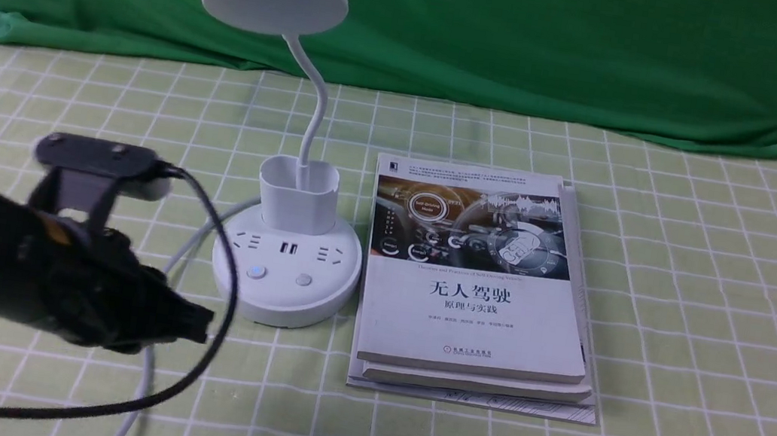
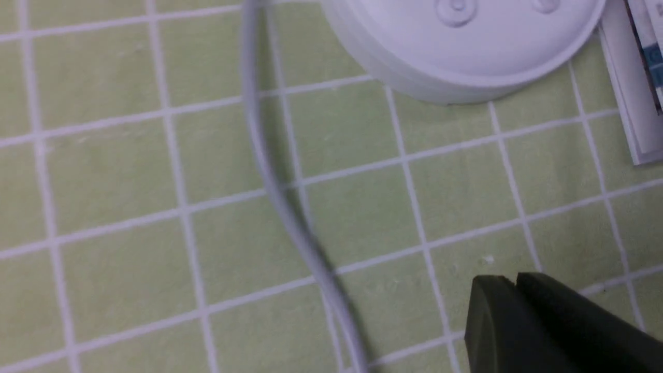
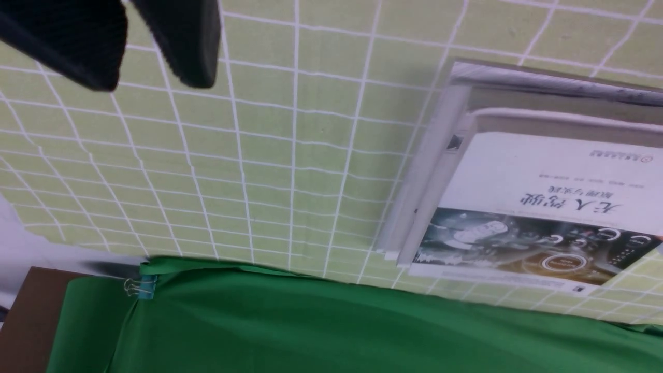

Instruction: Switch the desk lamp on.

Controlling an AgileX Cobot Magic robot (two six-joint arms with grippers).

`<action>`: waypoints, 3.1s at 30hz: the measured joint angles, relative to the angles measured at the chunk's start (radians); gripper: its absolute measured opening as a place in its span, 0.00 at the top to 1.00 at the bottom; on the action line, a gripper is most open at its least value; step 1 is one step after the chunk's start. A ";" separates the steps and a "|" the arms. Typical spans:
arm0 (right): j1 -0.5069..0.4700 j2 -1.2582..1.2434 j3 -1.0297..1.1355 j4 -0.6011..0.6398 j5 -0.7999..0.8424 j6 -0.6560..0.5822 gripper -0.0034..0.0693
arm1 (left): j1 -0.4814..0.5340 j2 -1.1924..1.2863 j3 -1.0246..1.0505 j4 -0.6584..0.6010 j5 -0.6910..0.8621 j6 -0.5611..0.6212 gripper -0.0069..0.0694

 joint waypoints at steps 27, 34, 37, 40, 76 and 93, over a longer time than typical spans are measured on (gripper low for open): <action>0.000 0.000 0.000 0.000 0.000 0.000 0.62 | -0.189 0.464 -0.369 0.361 -0.152 -0.238 0.88; 0.000 0.000 0.000 0.000 0.000 0.000 0.62 | -0.189 0.471 -0.369 0.360 -0.155 -0.238 0.88; 0.000 0.000 0.000 0.000 0.000 0.000 0.62 | -0.189 0.471 -0.369 0.360 -0.155 -0.238 0.88; 0.000 0.000 0.000 0.000 0.000 0.000 0.62 | -0.189 0.471 -0.369 0.360 -0.151 -0.238 0.88; 0.000 0.000 0.000 0.000 0.000 0.000 0.62 | -0.189 0.324 -0.373 0.371 -0.115 -0.274 0.88; 0.000 0.000 0.000 0.000 0.000 0.000 0.62 | -0.189 -0.451 0.270 0.303 -0.136 -0.341 0.88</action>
